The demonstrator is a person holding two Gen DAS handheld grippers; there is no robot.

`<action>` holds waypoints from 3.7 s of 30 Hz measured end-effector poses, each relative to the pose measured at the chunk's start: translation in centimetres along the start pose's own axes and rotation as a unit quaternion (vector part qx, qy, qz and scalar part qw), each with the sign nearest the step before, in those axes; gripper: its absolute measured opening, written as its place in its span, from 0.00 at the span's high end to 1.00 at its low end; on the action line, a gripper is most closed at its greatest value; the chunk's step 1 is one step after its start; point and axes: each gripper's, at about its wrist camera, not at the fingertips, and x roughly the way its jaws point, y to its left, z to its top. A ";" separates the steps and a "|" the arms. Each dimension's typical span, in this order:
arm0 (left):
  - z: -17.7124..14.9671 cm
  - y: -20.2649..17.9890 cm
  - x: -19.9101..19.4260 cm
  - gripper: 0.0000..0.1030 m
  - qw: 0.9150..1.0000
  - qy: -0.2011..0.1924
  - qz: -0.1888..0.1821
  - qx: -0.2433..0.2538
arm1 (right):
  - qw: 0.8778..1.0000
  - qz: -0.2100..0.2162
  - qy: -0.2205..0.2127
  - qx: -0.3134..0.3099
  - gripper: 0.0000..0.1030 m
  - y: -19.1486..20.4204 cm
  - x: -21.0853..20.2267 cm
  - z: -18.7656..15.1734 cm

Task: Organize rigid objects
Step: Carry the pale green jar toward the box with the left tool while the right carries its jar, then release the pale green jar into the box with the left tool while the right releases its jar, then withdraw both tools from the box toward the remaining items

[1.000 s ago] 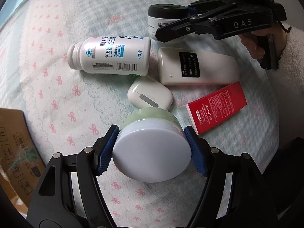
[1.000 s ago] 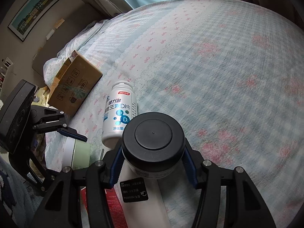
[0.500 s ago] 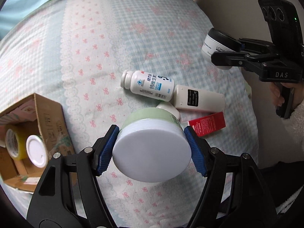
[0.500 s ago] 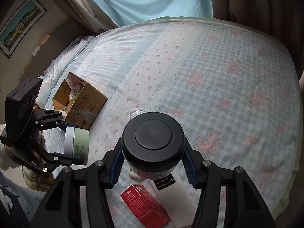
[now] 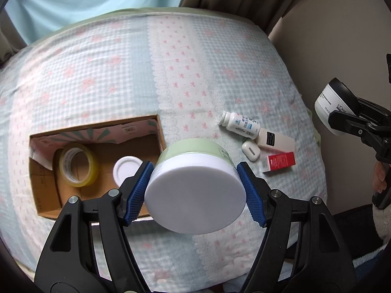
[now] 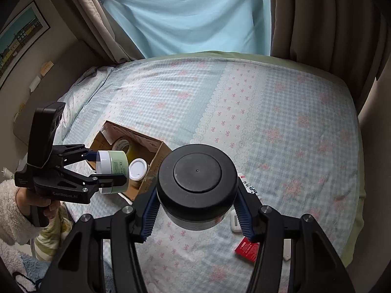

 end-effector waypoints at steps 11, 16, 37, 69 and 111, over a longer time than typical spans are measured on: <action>-3.4 14.8 -6.1 0.34 1.000 0.001 0.026 0.005 | 0.997 -0.023 -0.017 0.075 0.49 14.1 2.5 0.0; -4.8 20.2 -5.9 0.34 0.999 0.019 0.030 -0.007 | 0.995 -0.039 -0.013 0.089 0.49 19.1 5.0 0.0; -0.7 24.8 7.3 0.34 0.994 0.107 0.011 0.033 | 0.985 -0.075 0.105 0.115 0.49 21.5 21.5 -0.4; -3.4 27.3 6.4 0.00 0.992 0.121 0.023 0.030 | 0.986 -0.097 0.103 0.083 0.05 24.4 25.3 -3.0; -5.9 5.7 -6.3 0.00 0.997 -0.004 0.047 0.069 | 0.959 -0.224 0.001 0.176 0.05 12.4 0.9 -8.8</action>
